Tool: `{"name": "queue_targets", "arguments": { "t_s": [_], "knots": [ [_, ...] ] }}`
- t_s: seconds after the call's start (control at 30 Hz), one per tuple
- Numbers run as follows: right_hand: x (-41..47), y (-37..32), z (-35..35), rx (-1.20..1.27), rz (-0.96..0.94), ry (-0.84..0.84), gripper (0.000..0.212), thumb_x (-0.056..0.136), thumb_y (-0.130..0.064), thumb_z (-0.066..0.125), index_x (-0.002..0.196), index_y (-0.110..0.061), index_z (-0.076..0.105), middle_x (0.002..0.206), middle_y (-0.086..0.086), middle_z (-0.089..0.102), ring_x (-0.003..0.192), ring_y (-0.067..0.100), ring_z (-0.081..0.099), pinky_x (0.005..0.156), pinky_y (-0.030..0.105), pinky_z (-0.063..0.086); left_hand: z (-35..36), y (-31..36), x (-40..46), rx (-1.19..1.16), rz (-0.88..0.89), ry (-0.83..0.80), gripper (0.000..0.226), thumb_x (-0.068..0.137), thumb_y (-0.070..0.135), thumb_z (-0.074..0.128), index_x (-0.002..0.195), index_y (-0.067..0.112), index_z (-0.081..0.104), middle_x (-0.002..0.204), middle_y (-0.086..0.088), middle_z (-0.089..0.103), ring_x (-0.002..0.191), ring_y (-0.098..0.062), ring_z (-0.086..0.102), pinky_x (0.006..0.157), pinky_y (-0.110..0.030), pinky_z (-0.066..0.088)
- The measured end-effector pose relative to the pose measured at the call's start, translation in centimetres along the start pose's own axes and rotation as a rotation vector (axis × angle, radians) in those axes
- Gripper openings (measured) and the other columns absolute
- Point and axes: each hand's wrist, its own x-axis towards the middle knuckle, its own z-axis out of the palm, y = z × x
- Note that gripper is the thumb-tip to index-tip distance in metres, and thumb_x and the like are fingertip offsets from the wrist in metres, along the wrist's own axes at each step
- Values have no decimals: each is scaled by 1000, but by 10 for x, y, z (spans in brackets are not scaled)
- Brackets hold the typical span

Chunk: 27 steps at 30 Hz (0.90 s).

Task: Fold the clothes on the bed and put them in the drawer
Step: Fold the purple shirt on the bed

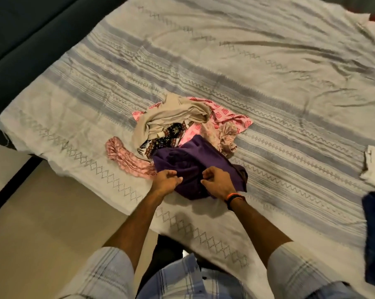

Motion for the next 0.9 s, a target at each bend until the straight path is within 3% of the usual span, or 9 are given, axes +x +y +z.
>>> {"name": "queue_targets", "arguments": {
  "t_s": [0.1, 0.2, 0.3, 0.43, 0.63, 0.73, 0.8, 0.9],
  "knots": [
    [22, -18, 21, -114, -12, -26, 34, 81, -15, 70, 114, -11, 65, 112, 6, 68, 99, 25, 65, 90, 34, 52, -11, 0, 27, 18, -47, -65, 42, 84, 13, 74, 123, 11, 59, 113, -12, 68, 105, -28, 66, 83, -35, 54],
    [36, -29, 39, -337, -64, -117, 48, 84, -18, 68, 130, -15, 55, 123, 10, 53, 106, 31, 57, 91, 41, 50, -18, -2, 44, 48, -50, -112, 48, 85, 12, 73, 129, 11, 55, 114, -14, 68, 105, -28, 65, 87, -37, 54],
    [52, -36, 59, -525, -17, -142, 58, 85, -16, 67, 138, -15, 45, 128, 14, 39, 107, 36, 52, 84, 43, 52, -27, -2, 62, 70, -71, -162, 46, 88, 11, 70, 131, 10, 53, 114, -14, 68, 96, -22, 64, 83, -33, 52],
    [61, -38, 67, -627, 40, -106, 33, 90, -15, 62, 122, -9, 58, 124, 14, 41, 107, 35, 49, 83, 43, 51, -32, 2, 78, 53, -80, -197, 44, 88, 8, 68, 130, 8, 54, 103, -12, 68, 88, -17, 60, 78, -29, 49],
    [56, -37, 49, -292, 56, -35, 32, 92, -32, 64, 114, -9, 68, 124, 11, 54, 115, 32, 49, 97, 37, 41, -34, 13, 82, 61, -49, -273, 48, 84, 7, 74, 129, 9, 57, 109, -13, 68, 105, -26, 65, 93, -40, 54],
    [47, -46, 27, -80, 69, 39, 25, 96, -33, 61, 102, -10, 67, 104, 11, 67, 97, 29, 60, 76, 29, 38, -33, 25, 71, 79, -5, -316, 58, 80, 3, 77, 132, 12, 54, 117, -17, 65, 104, -25, 64, 85, -34, 53],
    [39, -54, 10, 18, 40, 75, 19, 97, -32, 60, 93, -14, 60, 80, 1, 62, 77, 23, 56, 62, 23, 32, -30, 37, 59, 88, 38, -330, 67, 77, 2, 79, 136, 15, 51, 110, -14, 67, 96, -20, 64, 73, -28, 52],
    [28, -66, -15, 157, -24, 140, 19, 98, -31, 59, 85, -17, 56, 71, -8, 54, 66, 7, 49, 58, 17, 35, -23, 52, 39, 89, 125, -316, 80, 70, -1, 83, 139, 16, 46, 97, -8, 65, 92, -20, 65, 75, -33, 56]
  ]
}}
